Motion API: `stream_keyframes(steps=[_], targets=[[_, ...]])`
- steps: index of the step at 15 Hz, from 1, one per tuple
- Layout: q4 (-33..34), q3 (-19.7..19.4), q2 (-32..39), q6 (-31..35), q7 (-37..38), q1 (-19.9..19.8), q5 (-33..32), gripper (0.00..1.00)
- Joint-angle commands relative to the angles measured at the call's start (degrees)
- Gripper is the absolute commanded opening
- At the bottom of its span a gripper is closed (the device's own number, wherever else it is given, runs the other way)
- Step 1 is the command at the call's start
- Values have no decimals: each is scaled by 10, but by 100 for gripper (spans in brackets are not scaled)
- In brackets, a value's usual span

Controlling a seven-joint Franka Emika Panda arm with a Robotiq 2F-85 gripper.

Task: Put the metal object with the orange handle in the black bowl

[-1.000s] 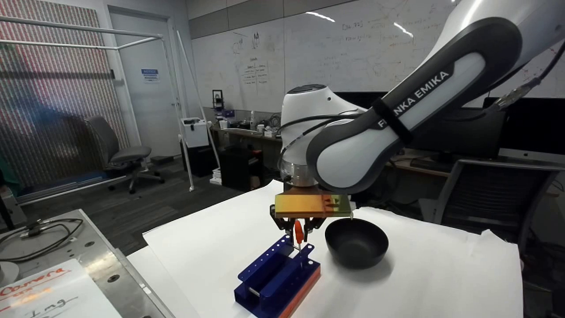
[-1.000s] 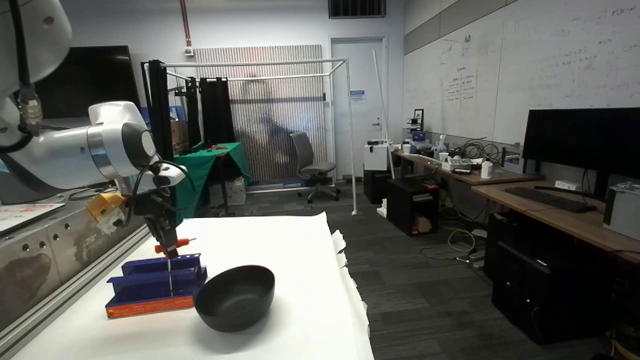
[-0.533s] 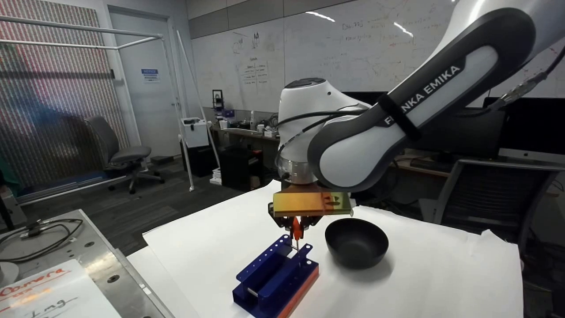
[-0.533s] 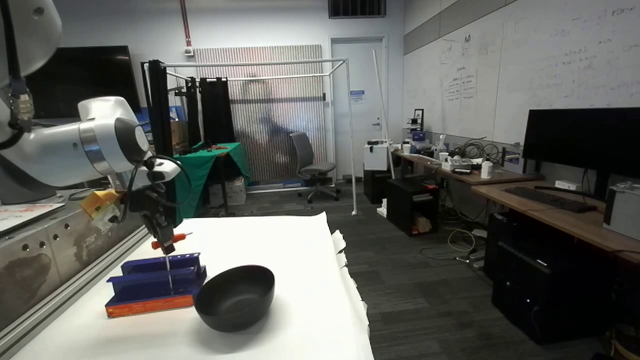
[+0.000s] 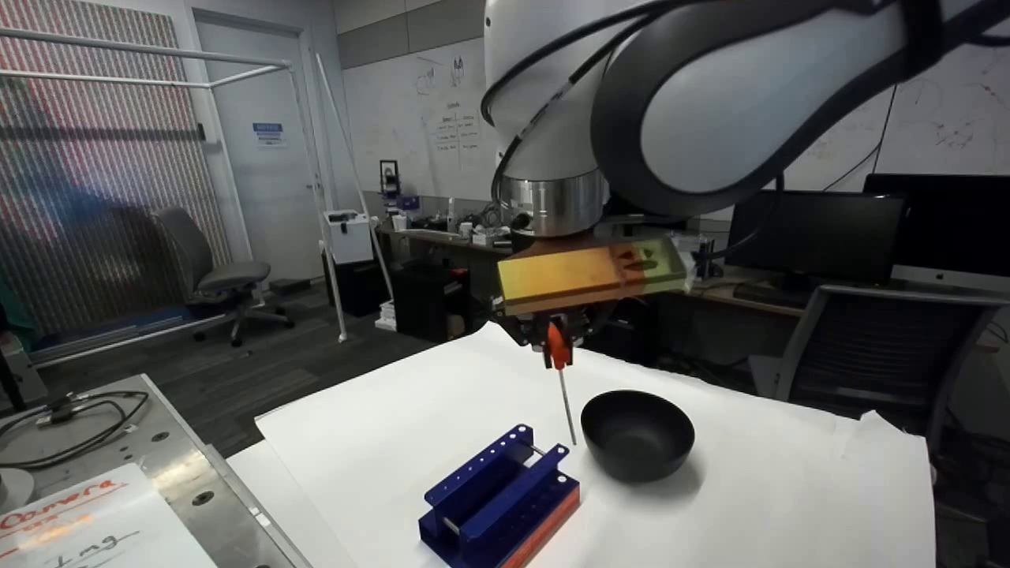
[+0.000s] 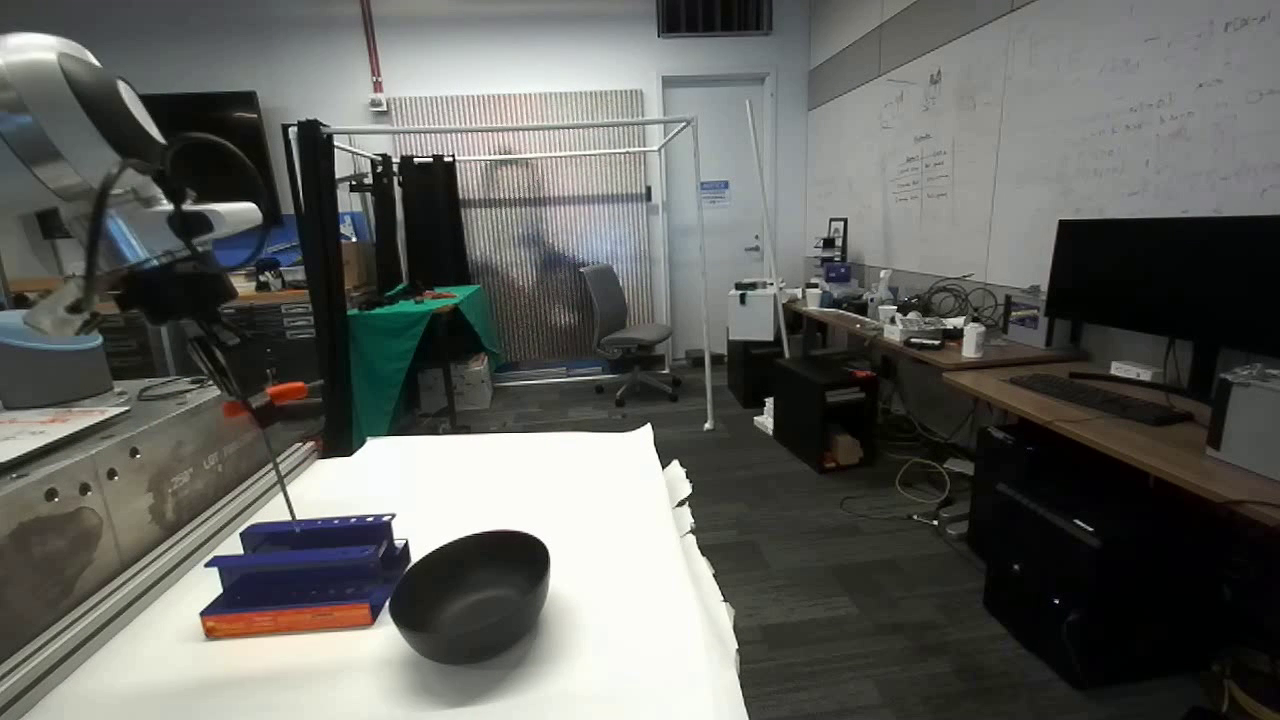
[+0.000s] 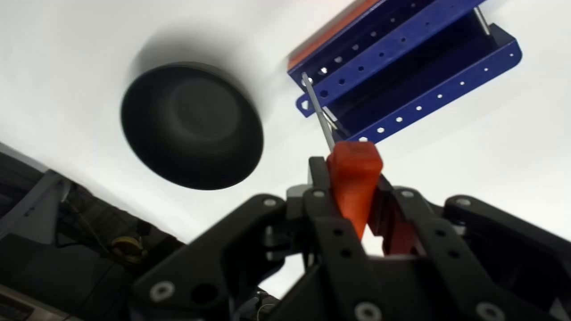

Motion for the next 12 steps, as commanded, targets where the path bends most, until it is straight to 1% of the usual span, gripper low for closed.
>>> stream_keyframes(steps=[1,2,4,7,9,12], targets=[[-6,29,-39,-136,37,-6,-48,16],[-4,35,-34,-169,42,-12,-57,16],[-10,40,-18,-181,45,-24,-80,16],[-25,33,13,-119,69,-38,-138,15],[-22,27,36,-84,90,-49,-164,14],[-17,17,66,-51,118,-64,-189,14]])
